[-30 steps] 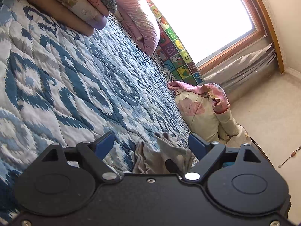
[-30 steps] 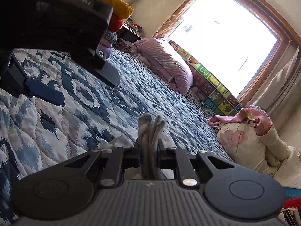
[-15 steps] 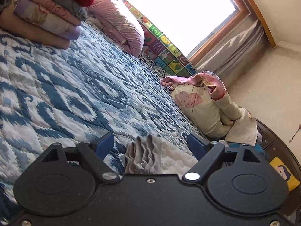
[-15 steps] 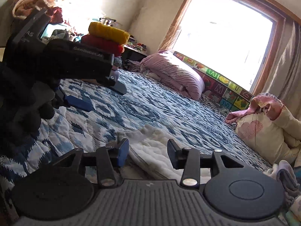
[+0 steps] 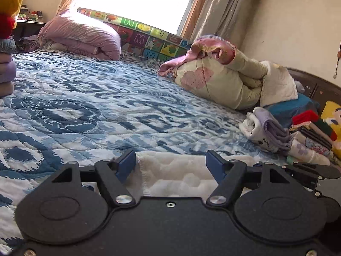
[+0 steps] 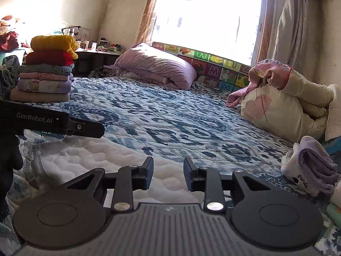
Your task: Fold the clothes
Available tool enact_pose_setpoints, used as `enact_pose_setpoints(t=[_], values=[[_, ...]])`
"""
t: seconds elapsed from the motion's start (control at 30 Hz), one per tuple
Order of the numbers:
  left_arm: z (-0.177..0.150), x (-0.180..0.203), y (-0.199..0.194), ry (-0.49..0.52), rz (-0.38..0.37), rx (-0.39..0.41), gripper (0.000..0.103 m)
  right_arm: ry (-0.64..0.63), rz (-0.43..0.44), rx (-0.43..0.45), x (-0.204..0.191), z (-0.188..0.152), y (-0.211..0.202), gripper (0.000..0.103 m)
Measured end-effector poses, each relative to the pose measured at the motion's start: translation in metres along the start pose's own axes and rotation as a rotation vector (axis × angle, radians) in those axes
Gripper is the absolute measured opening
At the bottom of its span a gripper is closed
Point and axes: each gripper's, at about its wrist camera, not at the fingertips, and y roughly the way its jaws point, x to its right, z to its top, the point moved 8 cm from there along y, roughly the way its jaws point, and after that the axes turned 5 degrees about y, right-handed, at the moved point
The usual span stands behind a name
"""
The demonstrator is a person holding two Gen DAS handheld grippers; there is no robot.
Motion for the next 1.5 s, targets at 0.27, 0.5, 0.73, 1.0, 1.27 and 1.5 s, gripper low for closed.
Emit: enact_pose_setpoints(t=[0.27,0.5,0.73,1.0,1.27,1.5], values=[[-0.017,0.002,0.007,0.129,0.07,-0.035,0.073,0.042,0.061,-0.078,-0.001,-0.04,0.023,0.032],[-0.012,0.047,-0.033,0.346,0.004,0.092,0.072,0.059,0.02,0.089,-0.001,-0.014,-0.022,0.039],[-0.038,0.04,-0.014,0.305,-0.015,-0.065,0.075,0.075,0.023,-0.091,-0.004,-0.045,-0.001,0.039],[-0.018,-0.037,-0.063,-0.259,-0.101,0.004,0.084,0.226,-0.008,-0.056,0.015,-0.033,-0.035,0.063],[-0.043,-0.072,-0.066,-0.638,-0.186,-0.076,0.086,0.936,0.089,-0.122,0.066,-0.082,-0.022,0.076],[-0.04,-0.049,-0.045,-0.585,-0.172,-0.074,0.076,1.077,0.179,-0.15,0.061,-0.087,-0.002,0.076]])
